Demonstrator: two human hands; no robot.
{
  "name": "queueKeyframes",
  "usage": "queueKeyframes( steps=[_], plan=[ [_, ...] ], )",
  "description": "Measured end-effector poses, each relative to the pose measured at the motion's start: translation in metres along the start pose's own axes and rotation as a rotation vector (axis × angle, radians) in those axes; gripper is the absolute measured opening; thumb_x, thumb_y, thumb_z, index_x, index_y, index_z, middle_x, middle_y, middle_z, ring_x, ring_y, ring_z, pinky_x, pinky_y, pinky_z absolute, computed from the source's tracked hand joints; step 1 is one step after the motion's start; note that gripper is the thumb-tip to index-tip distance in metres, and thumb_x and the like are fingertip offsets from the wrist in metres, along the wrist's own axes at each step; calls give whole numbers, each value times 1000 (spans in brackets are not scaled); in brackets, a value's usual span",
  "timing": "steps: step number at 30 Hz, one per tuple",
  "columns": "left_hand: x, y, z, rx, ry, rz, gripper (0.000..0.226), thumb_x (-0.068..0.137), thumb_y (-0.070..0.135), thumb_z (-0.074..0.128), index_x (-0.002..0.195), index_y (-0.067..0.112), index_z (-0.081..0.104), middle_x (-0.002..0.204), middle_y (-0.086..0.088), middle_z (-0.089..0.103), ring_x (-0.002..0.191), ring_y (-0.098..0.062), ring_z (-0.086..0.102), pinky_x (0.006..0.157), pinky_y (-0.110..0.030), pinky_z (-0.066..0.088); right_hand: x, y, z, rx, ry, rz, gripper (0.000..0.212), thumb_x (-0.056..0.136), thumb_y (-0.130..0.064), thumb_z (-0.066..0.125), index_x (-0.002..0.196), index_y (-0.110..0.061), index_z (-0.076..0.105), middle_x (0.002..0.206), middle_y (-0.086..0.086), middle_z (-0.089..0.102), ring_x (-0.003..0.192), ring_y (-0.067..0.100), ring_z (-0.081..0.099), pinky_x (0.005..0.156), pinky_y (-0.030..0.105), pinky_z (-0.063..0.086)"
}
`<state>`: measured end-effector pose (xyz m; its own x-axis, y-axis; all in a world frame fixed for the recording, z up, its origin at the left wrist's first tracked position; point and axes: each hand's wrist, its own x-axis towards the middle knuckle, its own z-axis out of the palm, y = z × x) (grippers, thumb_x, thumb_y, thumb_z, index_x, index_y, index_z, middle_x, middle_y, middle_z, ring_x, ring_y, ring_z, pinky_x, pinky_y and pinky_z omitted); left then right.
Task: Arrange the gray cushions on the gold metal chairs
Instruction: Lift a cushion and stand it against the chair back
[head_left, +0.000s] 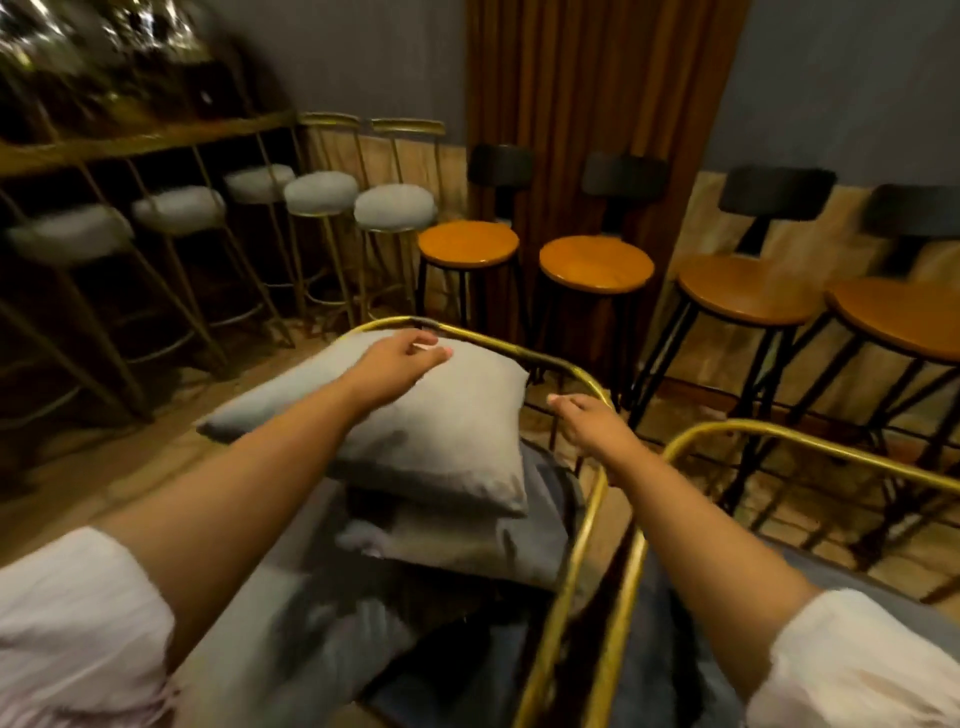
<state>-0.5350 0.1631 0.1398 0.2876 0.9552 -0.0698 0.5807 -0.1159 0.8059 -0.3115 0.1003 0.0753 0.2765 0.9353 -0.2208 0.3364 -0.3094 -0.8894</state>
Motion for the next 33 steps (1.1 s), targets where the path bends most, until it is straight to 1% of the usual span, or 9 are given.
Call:
queueKeyframes(
  steps=[2,4,7,10,13,17,20,24,33],
  plan=[
    [37,-15,-34,5,31,-18,47,90,42,54,131,18,50,123,-3,56,109,-18,54,86,-30,41,36,-23,26,61,-15,69,23,97,-33,48,92,-15,61,74,-1,52,72,16,55,62,26,46],
    [80,-37,-61,4,55,-55,48,91,38,55,132,13,50,117,-2,54,105,-17,51,86,-31,41,77,-41,51,61,-6,150,38,96,-37,48,119,-9,59,103,4,55,110,29,55,91,40,46],
    [133,-69,-80,-68,126,-106,45,89,23,62,130,9,51,125,-12,58,102,-20,53,90,-34,46,126,-54,79,29,0,259,56,94,-43,49,137,-7,48,139,11,51,126,34,48,99,41,40],
    [172,-110,-85,-95,223,-195,49,84,12,67,130,6,51,127,-17,58,92,-19,52,79,-27,43,161,-56,102,60,18,366,71,92,-49,50,143,-3,36,151,17,36,133,39,39,102,45,36],
    [193,-157,-82,-127,190,-397,75,75,40,73,138,14,42,137,-15,52,106,-30,58,91,-39,50,179,-44,119,136,-6,496,88,82,-64,55,145,-6,34,149,17,39,131,41,42,103,49,35],
    [205,-205,-82,77,104,-545,89,74,67,57,144,19,34,148,-13,41,131,-39,43,108,-51,36,201,0,133,193,-33,523,127,47,-80,70,148,-16,29,147,11,44,125,37,50,105,47,40],
    [203,-223,-87,8,74,-596,91,73,69,56,146,21,31,152,-12,37,133,-39,40,108,-55,34,190,5,138,273,-28,550,104,64,-68,69,146,-13,33,140,13,51,118,34,54,101,43,43],
    [198,-245,-97,-170,-7,-750,115,57,76,64,149,20,24,155,-10,31,135,-40,38,108,-56,33,189,22,138,295,-77,580,127,25,-80,75,133,-16,51,121,12,64,105,33,63,101,49,46],
    [178,-233,-97,-173,-23,-742,118,56,76,65,149,16,24,155,-12,30,136,-40,37,107,-54,32,168,23,132,331,17,539,107,44,-75,76,130,-16,55,118,11,67,103,32,65,96,47,50]
  ],
)
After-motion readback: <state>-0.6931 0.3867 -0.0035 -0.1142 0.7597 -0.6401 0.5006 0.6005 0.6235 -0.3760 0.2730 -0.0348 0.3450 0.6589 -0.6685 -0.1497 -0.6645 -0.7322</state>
